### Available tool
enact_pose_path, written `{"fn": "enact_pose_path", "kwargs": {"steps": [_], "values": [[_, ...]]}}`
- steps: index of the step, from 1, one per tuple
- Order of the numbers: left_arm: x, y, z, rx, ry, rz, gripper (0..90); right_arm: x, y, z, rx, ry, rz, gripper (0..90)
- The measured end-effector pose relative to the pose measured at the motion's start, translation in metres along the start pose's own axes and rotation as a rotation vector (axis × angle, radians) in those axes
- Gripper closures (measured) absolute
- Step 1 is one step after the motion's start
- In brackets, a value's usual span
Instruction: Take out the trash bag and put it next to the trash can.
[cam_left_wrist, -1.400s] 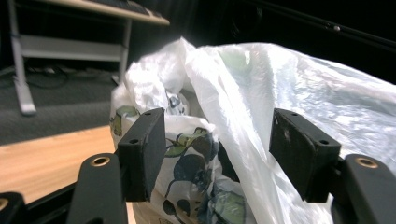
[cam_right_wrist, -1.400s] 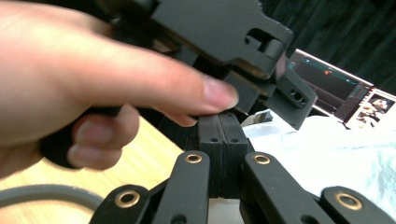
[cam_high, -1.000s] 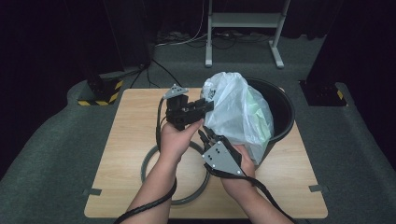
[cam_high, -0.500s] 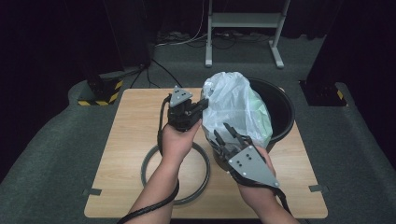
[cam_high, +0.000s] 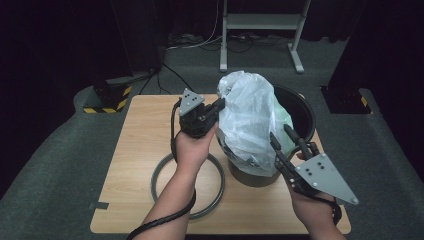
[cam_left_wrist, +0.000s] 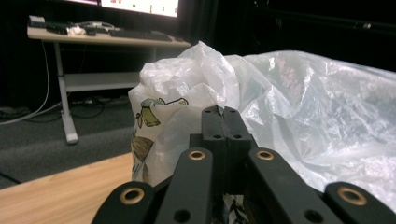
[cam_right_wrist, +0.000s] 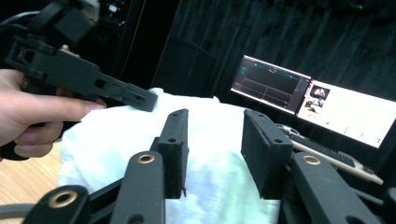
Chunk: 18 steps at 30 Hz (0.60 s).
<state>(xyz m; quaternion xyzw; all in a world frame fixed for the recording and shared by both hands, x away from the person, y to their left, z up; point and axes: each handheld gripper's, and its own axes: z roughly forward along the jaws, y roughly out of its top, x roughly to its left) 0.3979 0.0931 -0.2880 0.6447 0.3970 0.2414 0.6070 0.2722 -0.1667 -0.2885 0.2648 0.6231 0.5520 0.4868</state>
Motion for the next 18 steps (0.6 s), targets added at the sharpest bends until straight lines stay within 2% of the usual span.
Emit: {"fn": "enact_pose_path", "kwargs": {"steps": [7, 11, 15, 18], "values": [[-0.004, 0.008, 0.003, -0.047, -0.005, -0.014, 89.9, -0.023, -0.006, -0.011, 0.014, -0.045, 0.024, 53.8], [-0.005, 0.011, 0.005, -0.069, -0.006, -0.026, 89.9, -0.032, -0.018, -0.014, 0.051, -0.045, 0.048, 49.1], [-0.005, 0.013, 0.006, -0.084, -0.003, -0.040, 90.0, -0.043, -0.028, -0.020, 0.077, -0.070, 0.065, 45.6], [-0.006, 0.015, 0.006, -0.094, -0.003, -0.040, 90.0, -0.049, -0.037, -0.022, 0.107, -0.096, 0.058, 43.2]]}}
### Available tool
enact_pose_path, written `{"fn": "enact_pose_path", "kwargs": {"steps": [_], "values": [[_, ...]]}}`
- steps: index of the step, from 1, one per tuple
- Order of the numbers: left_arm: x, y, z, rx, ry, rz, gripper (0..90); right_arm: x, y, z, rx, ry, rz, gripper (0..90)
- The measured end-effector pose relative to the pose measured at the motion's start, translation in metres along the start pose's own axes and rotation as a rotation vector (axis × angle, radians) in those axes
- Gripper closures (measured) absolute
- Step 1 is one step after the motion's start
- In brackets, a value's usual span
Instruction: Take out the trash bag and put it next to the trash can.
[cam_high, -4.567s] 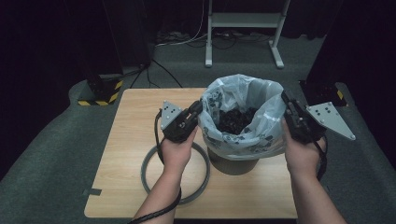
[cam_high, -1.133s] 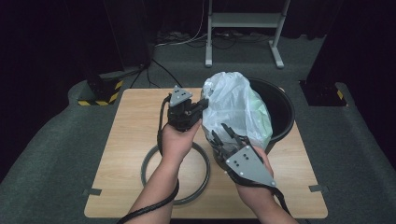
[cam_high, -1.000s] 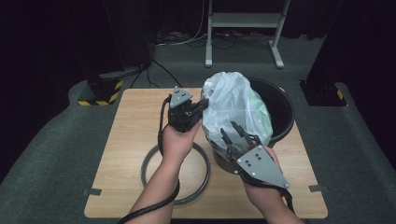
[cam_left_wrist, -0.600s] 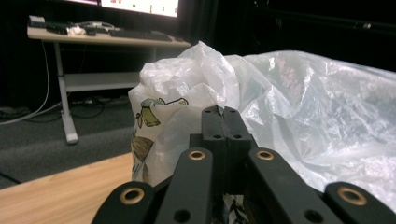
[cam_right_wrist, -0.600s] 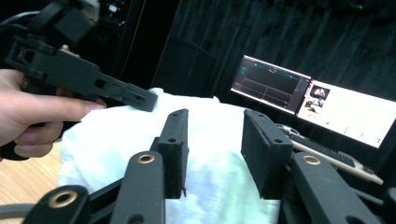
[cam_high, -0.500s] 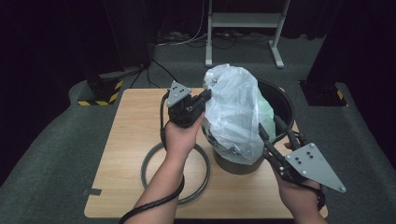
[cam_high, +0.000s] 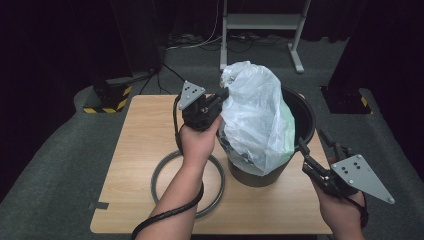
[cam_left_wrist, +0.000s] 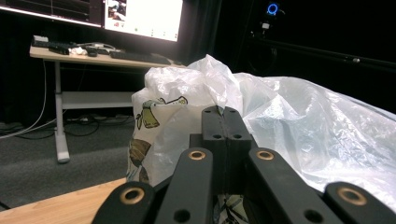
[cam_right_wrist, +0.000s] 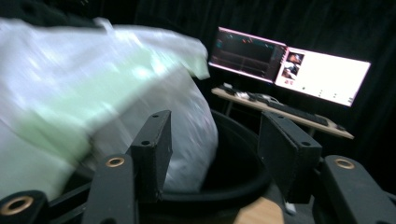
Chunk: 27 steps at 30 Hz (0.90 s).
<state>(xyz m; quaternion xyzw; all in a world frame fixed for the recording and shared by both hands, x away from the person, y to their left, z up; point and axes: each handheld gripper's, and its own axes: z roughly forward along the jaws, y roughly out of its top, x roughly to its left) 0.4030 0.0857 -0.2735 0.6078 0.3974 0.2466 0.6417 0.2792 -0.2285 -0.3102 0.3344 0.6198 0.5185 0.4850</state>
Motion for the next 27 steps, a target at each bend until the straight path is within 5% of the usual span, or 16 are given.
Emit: {"fn": "enact_pose_path", "kwargs": {"steps": [15, 21, 27], "values": [[-0.013, 0.009, -0.003, -0.059, -0.024, 0.020, 90.0, -0.020, -0.045, -0.001, 0.111, -0.057, 0.066, 30.4], [-0.020, 0.014, -0.008, -0.106, -0.042, 0.029, 90.0, -0.024, -0.081, 0.010, 0.117, -0.071, 0.051, 27.5], [-0.031, 0.021, -0.013, -0.153, -0.045, 0.072, 90.0, -0.023, -0.120, 0.025, 0.199, -0.047, 0.080, 20.4]]}}
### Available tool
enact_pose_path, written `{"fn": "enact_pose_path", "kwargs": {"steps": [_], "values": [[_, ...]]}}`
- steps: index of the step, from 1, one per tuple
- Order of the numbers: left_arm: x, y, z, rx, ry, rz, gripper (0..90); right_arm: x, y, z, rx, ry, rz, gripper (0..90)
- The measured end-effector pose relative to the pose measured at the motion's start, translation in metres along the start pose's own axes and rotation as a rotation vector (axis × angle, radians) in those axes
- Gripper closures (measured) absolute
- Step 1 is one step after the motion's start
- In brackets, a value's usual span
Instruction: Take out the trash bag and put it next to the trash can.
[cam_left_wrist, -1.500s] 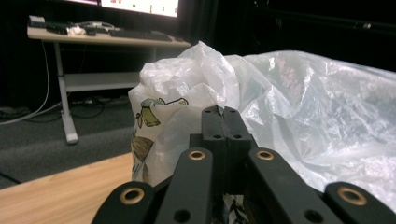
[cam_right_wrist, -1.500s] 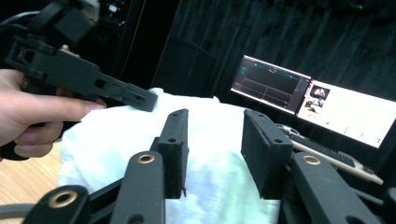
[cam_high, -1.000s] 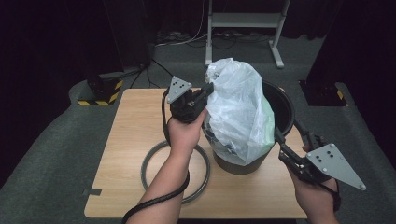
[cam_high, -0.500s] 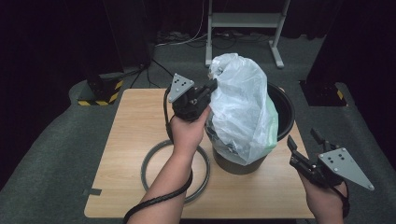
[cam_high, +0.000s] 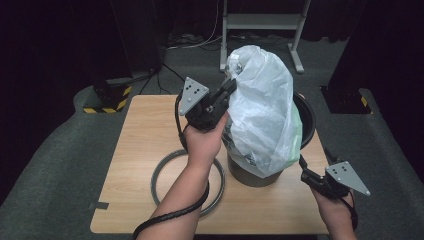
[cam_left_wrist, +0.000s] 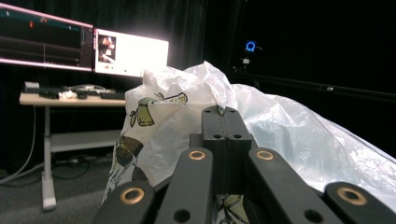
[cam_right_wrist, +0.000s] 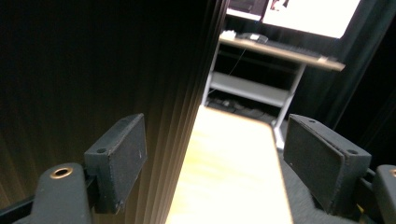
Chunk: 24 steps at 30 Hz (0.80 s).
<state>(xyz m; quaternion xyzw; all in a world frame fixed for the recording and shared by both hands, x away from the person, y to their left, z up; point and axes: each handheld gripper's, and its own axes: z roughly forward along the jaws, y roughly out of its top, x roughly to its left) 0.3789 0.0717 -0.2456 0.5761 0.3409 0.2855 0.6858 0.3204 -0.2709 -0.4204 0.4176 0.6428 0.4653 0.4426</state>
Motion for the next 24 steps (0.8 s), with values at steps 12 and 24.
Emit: {"fn": "enact_pose_path", "kwargs": {"steps": [12, 24], "values": [[-0.011, 0.012, 0.003, -0.058, 0.001, 0.032, 90.0, -0.007, -0.045, 0.031, 0.145, 0.002, 0.032, 13.8], [-0.018, 0.027, 0.006, -0.126, -0.005, 0.060, 90.0, -0.030, -0.056, 0.032, 0.198, -0.051, 0.104, 14.2]]}}
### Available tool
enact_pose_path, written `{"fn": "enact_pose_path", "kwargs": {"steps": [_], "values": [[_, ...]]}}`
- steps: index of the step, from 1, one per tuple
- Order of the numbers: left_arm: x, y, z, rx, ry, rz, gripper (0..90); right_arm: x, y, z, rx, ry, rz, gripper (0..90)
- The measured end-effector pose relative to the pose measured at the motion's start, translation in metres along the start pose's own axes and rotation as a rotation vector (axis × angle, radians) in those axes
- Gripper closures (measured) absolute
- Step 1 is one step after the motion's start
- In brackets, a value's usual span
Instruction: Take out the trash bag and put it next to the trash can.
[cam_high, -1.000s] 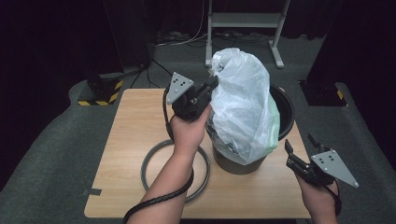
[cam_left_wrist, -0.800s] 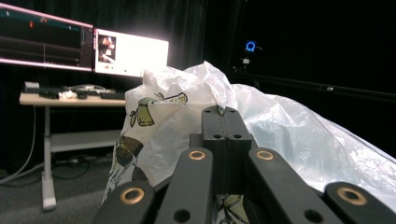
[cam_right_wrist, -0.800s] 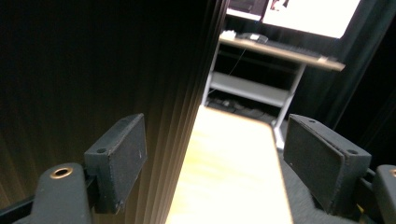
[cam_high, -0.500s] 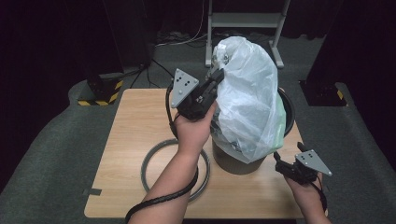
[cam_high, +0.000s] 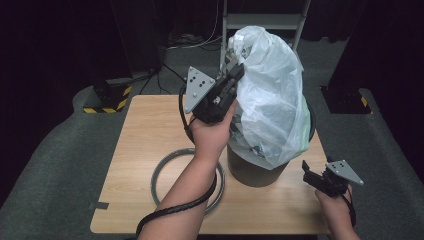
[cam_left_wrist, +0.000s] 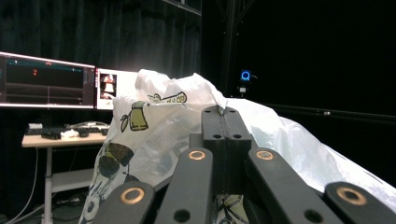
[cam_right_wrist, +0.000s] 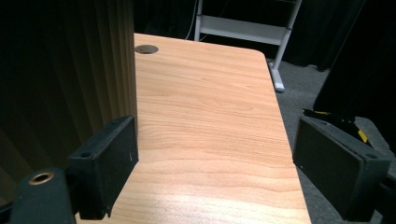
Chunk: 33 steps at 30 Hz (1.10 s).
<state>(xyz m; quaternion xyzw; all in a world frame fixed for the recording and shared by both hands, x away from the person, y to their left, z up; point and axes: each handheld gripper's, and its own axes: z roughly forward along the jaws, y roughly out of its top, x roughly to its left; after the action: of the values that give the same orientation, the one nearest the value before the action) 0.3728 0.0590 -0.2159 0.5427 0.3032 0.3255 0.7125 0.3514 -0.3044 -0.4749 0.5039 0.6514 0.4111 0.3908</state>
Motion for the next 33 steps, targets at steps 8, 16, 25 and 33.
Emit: {"fn": "enact_pose_path", "kwargs": {"steps": [8, 16, 25, 33], "values": [[0.002, 0.011, -0.003, -0.060, -0.008, -0.022, 90.0, 0.004, 0.001, -0.002, -0.010, 0.009, -0.021, 14.1], [0.010, 0.027, -0.014, -0.107, -0.002, -0.041, 90.0, 0.004, 0.001, -0.003, -0.009, 0.032, -0.026, 14.2], [0.019, 0.044, -0.030, -0.151, 0.018, -0.029, 90.0, 0.008, -0.002, 0.001, 0.028, 0.041, -0.023, 14.7], [0.028, 0.054, -0.042, -0.165, 0.038, -0.017, 90.0, 0.010, -0.004, 0.004, 0.047, 0.046, -0.029, 14.8]]}}
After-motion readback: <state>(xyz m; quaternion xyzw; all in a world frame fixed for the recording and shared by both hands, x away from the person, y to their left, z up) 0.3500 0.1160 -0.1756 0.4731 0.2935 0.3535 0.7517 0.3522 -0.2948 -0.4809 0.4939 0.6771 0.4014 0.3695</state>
